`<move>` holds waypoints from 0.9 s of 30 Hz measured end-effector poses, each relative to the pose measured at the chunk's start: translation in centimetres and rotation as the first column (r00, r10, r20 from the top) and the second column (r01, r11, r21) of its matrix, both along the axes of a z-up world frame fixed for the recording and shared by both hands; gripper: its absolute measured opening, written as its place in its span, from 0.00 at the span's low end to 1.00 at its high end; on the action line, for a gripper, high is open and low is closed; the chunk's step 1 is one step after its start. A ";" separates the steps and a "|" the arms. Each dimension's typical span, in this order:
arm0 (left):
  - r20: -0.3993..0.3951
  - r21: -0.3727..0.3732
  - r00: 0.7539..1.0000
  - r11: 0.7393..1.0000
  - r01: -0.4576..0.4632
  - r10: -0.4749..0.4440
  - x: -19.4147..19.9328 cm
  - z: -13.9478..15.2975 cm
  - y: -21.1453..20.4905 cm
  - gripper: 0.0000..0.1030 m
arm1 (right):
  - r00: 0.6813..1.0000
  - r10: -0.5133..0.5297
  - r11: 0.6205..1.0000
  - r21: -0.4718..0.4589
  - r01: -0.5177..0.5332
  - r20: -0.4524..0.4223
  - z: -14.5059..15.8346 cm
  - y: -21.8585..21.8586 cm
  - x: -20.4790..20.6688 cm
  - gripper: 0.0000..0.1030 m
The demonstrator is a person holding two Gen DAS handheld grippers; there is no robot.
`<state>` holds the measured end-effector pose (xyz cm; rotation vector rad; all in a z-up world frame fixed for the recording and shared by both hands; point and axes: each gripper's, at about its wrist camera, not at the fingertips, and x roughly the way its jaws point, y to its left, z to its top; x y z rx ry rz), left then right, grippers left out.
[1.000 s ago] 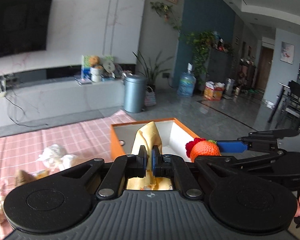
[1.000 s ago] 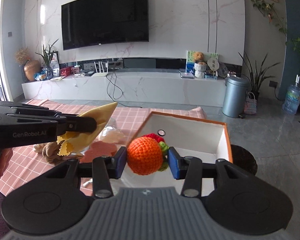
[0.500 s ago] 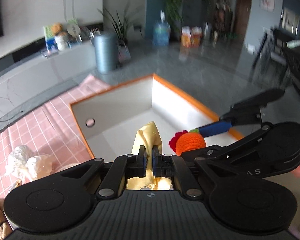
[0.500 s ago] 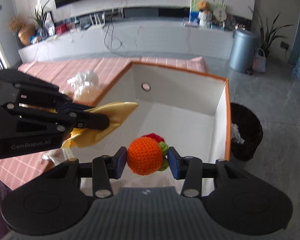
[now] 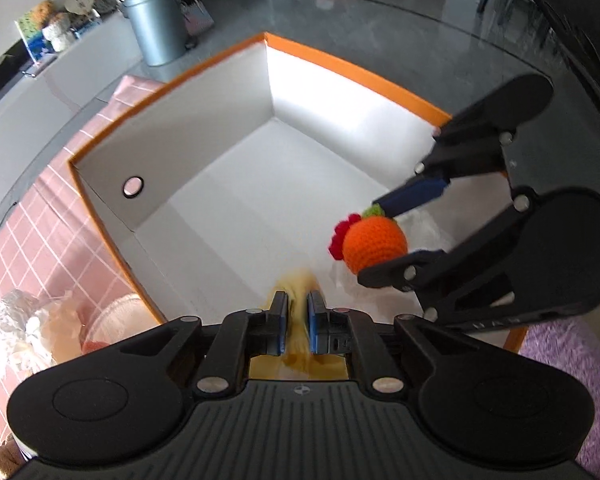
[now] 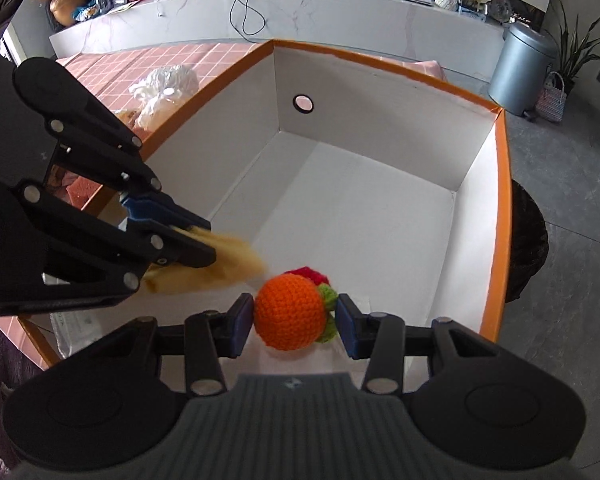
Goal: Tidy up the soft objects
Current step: 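Open the left tool to drop the yellow cloth into the box, then open the right tool to drop the orange ball into the box, then withdraw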
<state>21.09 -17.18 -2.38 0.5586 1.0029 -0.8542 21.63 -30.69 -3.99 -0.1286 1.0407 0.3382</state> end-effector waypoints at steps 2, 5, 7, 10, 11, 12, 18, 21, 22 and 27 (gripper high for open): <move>-0.034 -0.011 0.999 1.000 0.021 -0.021 0.1 0.5 -0.2 0.10 | 1.000 -0.002 1.000 -0.001 0.002 0.004 0.1 -0.2 0.0 0.43; -0.046 -0.033 0.998 0.998 0.049 -0.051 0.3 2.0 0.3 0.10 | 1.000 -0.013 1.000 0.013 0.013 0.019 0.7 -0.6 -0.2 0.43; -0.049 -0.034 0.996 0.997 0.070 -0.072 0.3 3.1 0.3 0.10 | 1.000 -0.019 0.999 0.031 0.018 0.025 1.1 -0.7 -0.7 0.43; -0.077 -0.045 0.991 0.993 0.108 -0.111 -0.2 4.2 0.8 0.10 | 1.000 -0.025 0.994 0.107 0.024 0.011 1.5 -1.3 -1.1 0.43; -0.089 -0.045 0.989 0.993 0.112 -0.116 -0.3 4.5 0.8 0.10 | 1.000 -0.027 0.990 0.139 0.027 -0.001 1.6 -1.4 -1.2 0.43; -0.097 -0.044 0.988 0.993 0.113 -0.117 -0.4 4.5 1.0 0.10 | 0.999 -0.029 0.984 0.178 0.032 -0.016 1.6 -1.5 -1.2 0.43; -0.022 -0.114 1.000 0.993 -0.019 0.016 0.2 5.4 2.5 0.10 | 0.998 -0.043 0.925 0.376 0.059 -0.052 2.0 -1.1 -0.9 0.43; 0.001 -0.177 0.993 0.978 -0.114 0.116 0.5 6.0 4.2 0.10 | 0.997 -0.031 0.892 0.449 0.058 -0.065 2.2 -0.2 -0.3 0.43; 0.011 -0.191 0.990 0.972 -0.139 0.143 0.5 6.1 4.7 0.10 | 0.997 -0.023 0.885 0.463 0.053 -0.072 2.3 0.2 -0.2 0.43; 0.041 -0.233 0.974 0.950 -0.207 0.222 -0.4 6.3 6.8 0.10 | 0.985 0.067 0.913 0.409 0.004 -0.158 1.1 3.0 0.6 0.43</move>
